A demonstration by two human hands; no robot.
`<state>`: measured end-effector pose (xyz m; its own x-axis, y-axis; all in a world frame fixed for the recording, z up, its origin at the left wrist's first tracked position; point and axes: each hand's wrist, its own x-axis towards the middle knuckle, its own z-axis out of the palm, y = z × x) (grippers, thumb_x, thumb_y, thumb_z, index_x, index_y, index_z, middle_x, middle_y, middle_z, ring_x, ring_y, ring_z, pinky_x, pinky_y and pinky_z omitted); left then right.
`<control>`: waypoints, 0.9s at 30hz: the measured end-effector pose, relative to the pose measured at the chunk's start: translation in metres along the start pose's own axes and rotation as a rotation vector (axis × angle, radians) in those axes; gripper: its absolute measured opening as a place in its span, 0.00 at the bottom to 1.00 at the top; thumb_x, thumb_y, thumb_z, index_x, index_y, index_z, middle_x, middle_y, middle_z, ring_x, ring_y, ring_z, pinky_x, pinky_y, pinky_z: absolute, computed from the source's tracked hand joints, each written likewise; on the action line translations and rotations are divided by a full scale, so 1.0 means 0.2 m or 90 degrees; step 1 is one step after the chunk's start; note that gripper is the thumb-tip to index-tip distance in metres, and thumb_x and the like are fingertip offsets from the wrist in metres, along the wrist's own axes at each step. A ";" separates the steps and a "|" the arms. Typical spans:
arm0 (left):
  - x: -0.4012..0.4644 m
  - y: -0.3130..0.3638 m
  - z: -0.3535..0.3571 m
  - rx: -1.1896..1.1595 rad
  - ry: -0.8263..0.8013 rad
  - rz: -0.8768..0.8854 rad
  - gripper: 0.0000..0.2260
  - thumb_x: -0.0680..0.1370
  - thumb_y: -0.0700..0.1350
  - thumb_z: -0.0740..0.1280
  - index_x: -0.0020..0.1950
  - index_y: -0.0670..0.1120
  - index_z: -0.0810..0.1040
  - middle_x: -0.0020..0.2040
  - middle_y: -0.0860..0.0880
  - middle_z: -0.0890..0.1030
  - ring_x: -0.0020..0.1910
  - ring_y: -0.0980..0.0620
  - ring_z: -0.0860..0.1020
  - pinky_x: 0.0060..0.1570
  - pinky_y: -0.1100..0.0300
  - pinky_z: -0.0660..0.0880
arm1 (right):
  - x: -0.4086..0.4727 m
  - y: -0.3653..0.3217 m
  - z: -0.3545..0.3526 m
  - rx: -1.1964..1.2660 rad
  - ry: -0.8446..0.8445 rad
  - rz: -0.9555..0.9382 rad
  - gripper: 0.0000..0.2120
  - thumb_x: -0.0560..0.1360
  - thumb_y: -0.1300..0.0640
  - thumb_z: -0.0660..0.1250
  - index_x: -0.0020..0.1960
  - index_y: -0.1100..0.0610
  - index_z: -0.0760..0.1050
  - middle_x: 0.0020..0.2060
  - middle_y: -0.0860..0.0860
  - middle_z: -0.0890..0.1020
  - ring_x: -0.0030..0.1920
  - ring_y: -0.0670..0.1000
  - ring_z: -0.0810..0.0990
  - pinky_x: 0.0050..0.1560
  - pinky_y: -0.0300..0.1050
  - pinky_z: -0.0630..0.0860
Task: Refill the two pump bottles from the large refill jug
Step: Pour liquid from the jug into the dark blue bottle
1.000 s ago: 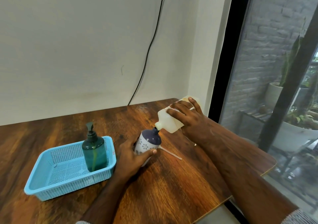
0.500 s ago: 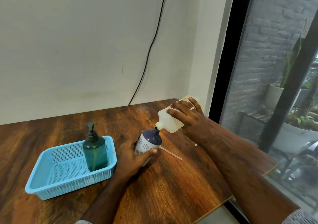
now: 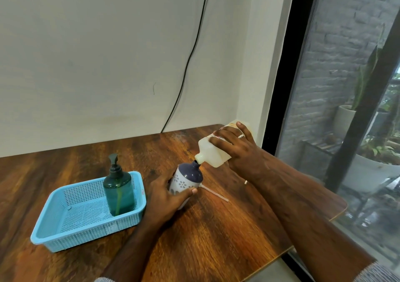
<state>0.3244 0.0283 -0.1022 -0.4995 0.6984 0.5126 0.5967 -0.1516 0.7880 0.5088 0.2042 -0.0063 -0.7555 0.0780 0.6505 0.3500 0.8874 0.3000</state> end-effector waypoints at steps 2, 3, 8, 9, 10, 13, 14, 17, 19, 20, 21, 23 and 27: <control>0.00 0.00 0.00 0.001 -0.001 0.000 0.32 0.64 0.62 0.79 0.65 0.53 0.77 0.54 0.60 0.81 0.53 0.65 0.78 0.49 0.59 0.80 | 0.00 0.00 0.00 -0.002 0.000 0.000 0.42 0.60 0.66 0.82 0.68 0.49 0.67 0.64 0.55 0.79 0.65 0.60 0.76 0.73 0.66 0.61; 0.00 -0.01 0.00 0.001 -0.001 0.001 0.32 0.64 0.61 0.79 0.65 0.53 0.77 0.54 0.60 0.82 0.53 0.64 0.79 0.50 0.58 0.81 | 0.00 0.00 0.00 -0.002 0.001 0.000 0.42 0.60 0.66 0.82 0.68 0.49 0.67 0.64 0.55 0.79 0.65 0.60 0.76 0.73 0.66 0.61; 0.00 -0.01 0.00 -0.001 0.001 0.002 0.32 0.64 0.65 0.77 0.64 0.55 0.77 0.55 0.61 0.81 0.53 0.64 0.78 0.50 0.56 0.81 | 0.00 0.00 0.00 -0.002 -0.002 -0.001 0.43 0.59 0.65 0.82 0.68 0.50 0.67 0.64 0.56 0.79 0.65 0.61 0.76 0.72 0.67 0.62; 0.00 0.00 0.00 0.000 0.001 0.004 0.32 0.64 0.65 0.77 0.64 0.56 0.76 0.55 0.61 0.81 0.53 0.65 0.78 0.50 0.56 0.81 | 0.01 0.00 0.00 -0.003 -0.002 -0.002 0.43 0.59 0.65 0.82 0.68 0.50 0.67 0.64 0.56 0.79 0.65 0.61 0.76 0.72 0.67 0.62; 0.00 0.00 0.00 -0.001 0.000 0.007 0.32 0.64 0.65 0.77 0.64 0.55 0.77 0.55 0.61 0.81 0.53 0.65 0.78 0.50 0.57 0.81 | 0.01 0.00 0.00 -0.004 -0.002 -0.002 0.43 0.59 0.65 0.82 0.68 0.50 0.67 0.64 0.56 0.79 0.65 0.61 0.76 0.72 0.67 0.62; 0.00 0.01 0.00 -0.004 -0.002 0.012 0.31 0.64 0.64 0.77 0.64 0.56 0.77 0.54 0.61 0.82 0.53 0.64 0.79 0.50 0.57 0.81 | 0.01 0.00 -0.01 -0.006 0.000 -0.005 0.42 0.59 0.65 0.82 0.68 0.50 0.67 0.64 0.56 0.80 0.65 0.61 0.76 0.72 0.67 0.62; 0.00 0.01 0.00 -0.001 0.001 0.010 0.30 0.64 0.64 0.77 0.63 0.56 0.77 0.54 0.61 0.82 0.53 0.64 0.79 0.50 0.57 0.81 | 0.01 0.00 -0.01 -0.005 -0.001 -0.004 0.42 0.59 0.65 0.82 0.68 0.50 0.67 0.64 0.56 0.80 0.65 0.61 0.77 0.72 0.67 0.62; 0.00 0.00 0.00 0.004 0.007 -0.006 0.32 0.63 0.68 0.76 0.62 0.57 0.77 0.54 0.61 0.81 0.52 0.65 0.78 0.51 0.54 0.81 | 0.01 0.00 0.00 -0.004 -0.005 -0.002 0.43 0.59 0.65 0.82 0.68 0.50 0.67 0.64 0.57 0.80 0.65 0.61 0.77 0.72 0.68 0.63; 0.00 -0.01 0.00 0.001 0.004 -0.001 0.32 0.63 0.68 0.76 0.63 0.55 0.77 0.54 0.60 0.82 0.53 0.63 0.79 0.51 0.52 0.81 | 0.01 0.00 0.00 0.002 -0.009 0.000 0.43 0.59 0.65 0.83 0.68 0.50 0.67 0.64 0.57 0.79 0.65 0.62 0.77 0.72 0.69 0.63; 0.00 -0.01 0.00 0.000 0.003 0.003 0.32 0.63 0.67 0.77 0.63 0.55 0.77 0.54 0.60 0.82 0.53 0.62 0.80 0.50 0.52 0.81 | 0.01 0.00 0.00 0.004 -0.012 0.000 0.44 0.59 0.65 0.83 0.69 0.50 0.67 0.64 0.57 0.79 0.65 0.62 0.77 0.71 0.69 0.63; 0.00 -0.01 0.00 0.000 0.004 0.008 0.32 0.64 0.66 0.77 0.63 0.54 0.78 0.54 0.60 0.82 0.52 0.62 0.80 0.50 0.52 0.81 | 0.01 0.00 0.00 0.002 -0.013 0.000 0.44 0.59 0.65 0.83 0.69 0.50 0.66 0.64 0.57 0.79 0.65 0.62 0.77 0.71 0.69 0.63; 0.00 -0.01 0.00 0.005 0.004 0.013 0.31 0.64 0.65 0.77 0.63 0.54 0.78 0.53 0.60 0.82 0.52 0.62 0.80 0.49 0.53 0.81 | 0.01 0.00 0.00 -0.004 -0.015 -0.004 0.44 0.59 0.64 0.83 0.69 0.49 0.67 0.64 0.57 0.79 0.65 0.62 0.77 0.72 0.69 0.63; 0.00 -0.01 0.00 0.005 0.001 0.010 0.31 0.64 0.65 0.77 0.64 0.55 0.77 0.54 0.60 0.82 0.53 0.63 0.79 0.50 0.54 0.81 | 0.02 0.00 0.00 -0.002 -0.015 -0.002 0.44 0.59 0.66 0.83 0.69 0.49 0.67 0.64 0.56 0.79 0.66 0.62 0.76 0.72 0.68 0.62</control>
<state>0.3229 0.0286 -0.1035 -0.4914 0.6947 0.5253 0.6092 -0.1569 0.7774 0.5067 0.2035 -0.0038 -0.7693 0.0859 0.6330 0.3494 0.8861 0.3044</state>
